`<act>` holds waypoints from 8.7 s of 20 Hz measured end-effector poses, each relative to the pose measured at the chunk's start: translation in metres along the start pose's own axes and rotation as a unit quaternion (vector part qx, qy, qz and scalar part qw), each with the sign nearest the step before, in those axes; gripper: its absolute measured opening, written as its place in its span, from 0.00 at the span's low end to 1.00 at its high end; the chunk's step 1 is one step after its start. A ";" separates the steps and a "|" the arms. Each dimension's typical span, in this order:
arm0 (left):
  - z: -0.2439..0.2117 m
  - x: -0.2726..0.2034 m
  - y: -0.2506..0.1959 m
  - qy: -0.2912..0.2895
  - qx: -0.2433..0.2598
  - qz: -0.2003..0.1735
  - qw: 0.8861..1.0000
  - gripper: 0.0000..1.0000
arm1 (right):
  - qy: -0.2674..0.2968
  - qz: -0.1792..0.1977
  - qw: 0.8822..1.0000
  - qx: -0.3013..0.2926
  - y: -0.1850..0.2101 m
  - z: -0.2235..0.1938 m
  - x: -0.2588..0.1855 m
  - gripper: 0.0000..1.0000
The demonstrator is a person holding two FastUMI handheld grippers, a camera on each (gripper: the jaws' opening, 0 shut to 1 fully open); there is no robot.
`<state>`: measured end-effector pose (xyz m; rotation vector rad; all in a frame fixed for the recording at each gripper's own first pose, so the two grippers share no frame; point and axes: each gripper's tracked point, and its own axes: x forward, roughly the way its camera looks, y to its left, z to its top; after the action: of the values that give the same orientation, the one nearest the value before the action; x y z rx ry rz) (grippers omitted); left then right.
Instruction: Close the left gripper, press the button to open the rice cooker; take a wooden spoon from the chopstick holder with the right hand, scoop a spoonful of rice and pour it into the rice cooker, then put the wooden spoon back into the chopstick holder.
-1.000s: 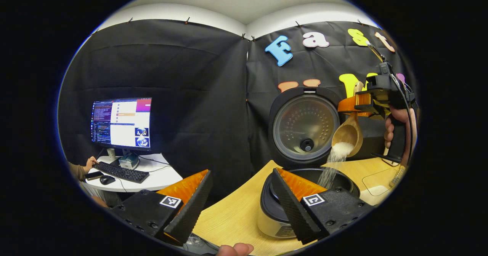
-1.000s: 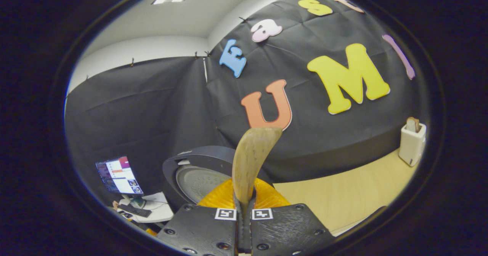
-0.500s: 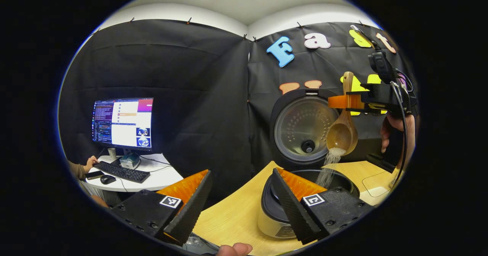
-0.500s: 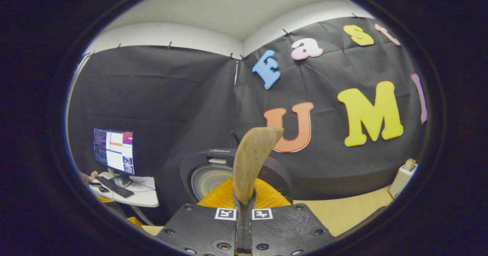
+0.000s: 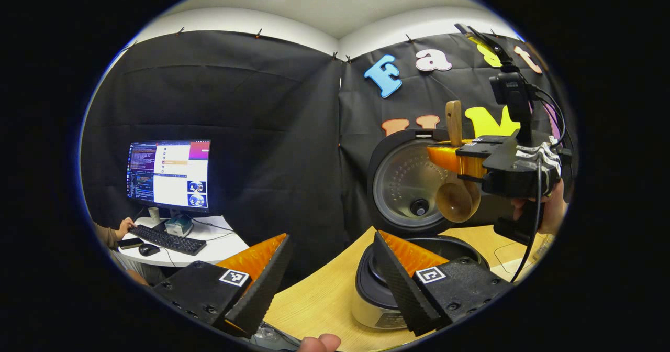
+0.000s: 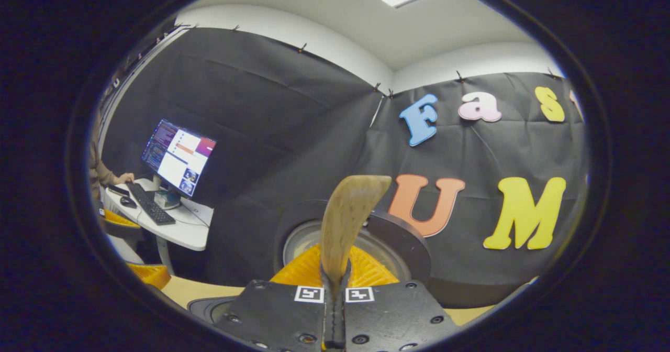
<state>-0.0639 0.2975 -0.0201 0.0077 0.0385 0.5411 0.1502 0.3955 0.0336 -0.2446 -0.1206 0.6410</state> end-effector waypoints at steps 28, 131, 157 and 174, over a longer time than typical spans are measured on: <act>0.025 -0.026 -0.095 -0.031 0.017 -0.093 0.995 0.99 | 0.014 -0.180 0.965 0.189 -0.244 -0.029 -0.208 0.00; 0.163 0.198 -0.193 0.127 0.067 -0.156 0.977 0.98 | 0.021 -0.316 0.947 0.051 -0.292 -0.129 -0.446 0.92; 0.073 0.048 -0.148 0.145 0.045 -0.168 0.974 0.98 | 0.011 -0.280 0.952 0.123 -0.257 -0.125 -0.448 0.96; -0.028 -0.009 -0.140 0.146 0.030 -0.148 0.978 0.97 | 0.015 -0.286 0.945 0.159 -0.239 -0.128 -0.462 0.95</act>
<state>-0.0010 0.1729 -0.0504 -0.0187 0.3380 0.2397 -0.0564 -0.0928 -0.0438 0.0968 -0.0518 0.0709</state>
